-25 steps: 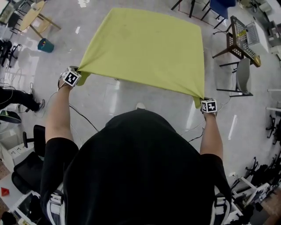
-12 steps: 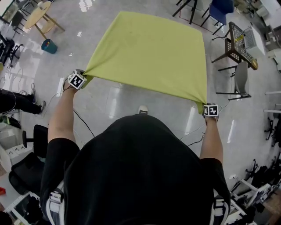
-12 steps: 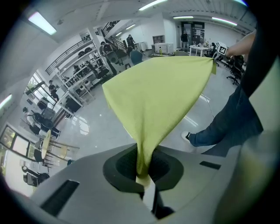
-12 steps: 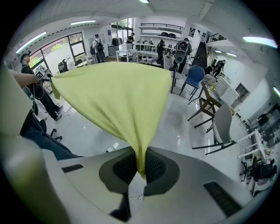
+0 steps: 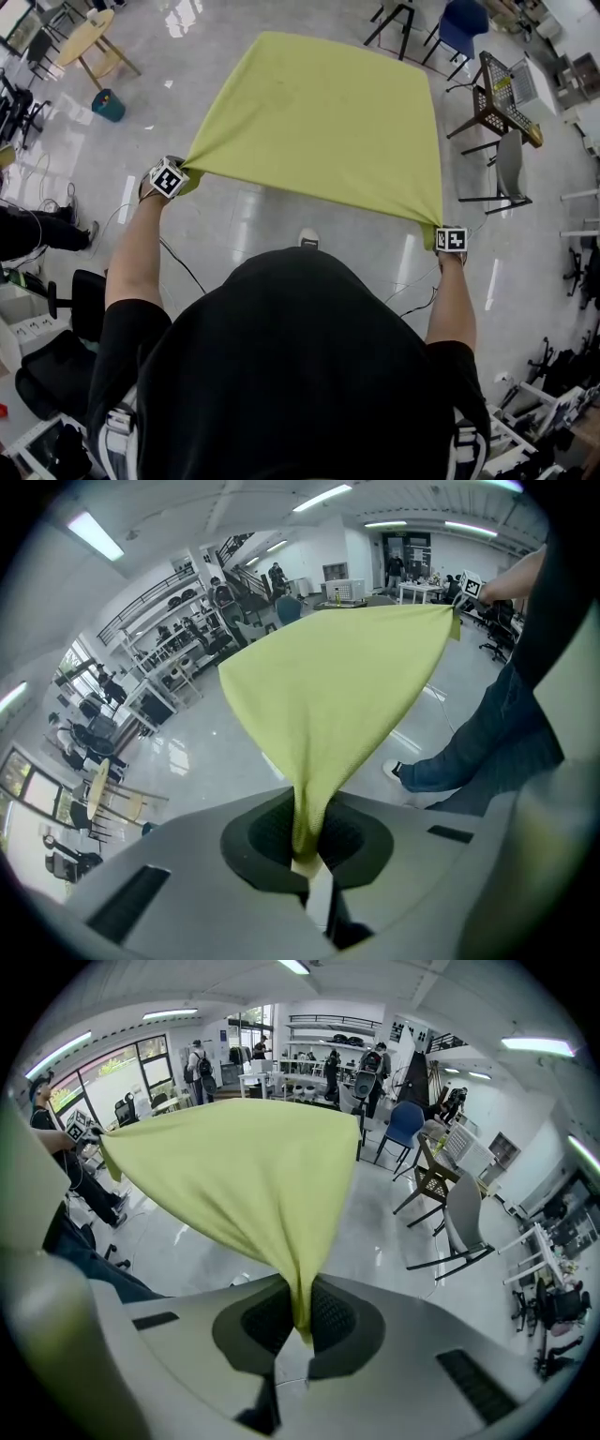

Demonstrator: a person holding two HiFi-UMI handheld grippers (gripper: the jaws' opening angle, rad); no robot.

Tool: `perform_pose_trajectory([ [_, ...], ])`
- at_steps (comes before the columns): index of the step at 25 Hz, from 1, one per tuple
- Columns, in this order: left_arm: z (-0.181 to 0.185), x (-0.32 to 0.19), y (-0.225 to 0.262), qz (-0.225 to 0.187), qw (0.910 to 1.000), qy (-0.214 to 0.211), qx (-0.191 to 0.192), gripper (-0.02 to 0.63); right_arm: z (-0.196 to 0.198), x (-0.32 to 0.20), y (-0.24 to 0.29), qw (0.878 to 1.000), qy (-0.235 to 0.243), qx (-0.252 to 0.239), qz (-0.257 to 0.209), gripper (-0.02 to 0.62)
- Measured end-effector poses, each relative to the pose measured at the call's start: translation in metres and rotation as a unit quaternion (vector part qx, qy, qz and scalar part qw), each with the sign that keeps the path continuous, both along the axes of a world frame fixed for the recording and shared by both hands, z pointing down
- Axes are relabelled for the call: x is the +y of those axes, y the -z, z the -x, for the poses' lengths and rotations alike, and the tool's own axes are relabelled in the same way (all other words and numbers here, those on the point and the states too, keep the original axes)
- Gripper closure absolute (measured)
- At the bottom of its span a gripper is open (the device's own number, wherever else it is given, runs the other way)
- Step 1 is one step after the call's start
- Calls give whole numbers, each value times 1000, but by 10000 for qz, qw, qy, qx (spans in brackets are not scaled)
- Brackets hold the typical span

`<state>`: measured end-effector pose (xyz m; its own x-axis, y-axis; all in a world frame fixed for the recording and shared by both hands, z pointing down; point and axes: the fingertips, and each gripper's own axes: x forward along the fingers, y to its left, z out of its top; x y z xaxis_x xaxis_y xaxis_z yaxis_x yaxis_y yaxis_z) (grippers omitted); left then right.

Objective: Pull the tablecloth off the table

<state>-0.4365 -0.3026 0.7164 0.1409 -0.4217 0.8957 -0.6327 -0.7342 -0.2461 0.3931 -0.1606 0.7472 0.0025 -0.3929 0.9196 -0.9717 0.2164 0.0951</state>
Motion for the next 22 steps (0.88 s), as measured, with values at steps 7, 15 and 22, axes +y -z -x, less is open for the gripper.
perform_pose_trajectory([
  [7,12,40,-1,-46,9998,-149,120,583,17,56,1,9998,-215,32,9,574],
  [15,28,79,1,-50,9994,-312,157,582,37,107,8,9992,-389,73,-30,574],
  [22,41,118,-3,6,9993,-300,218,581,50,156,10,9989,-459,110,51,574],
])
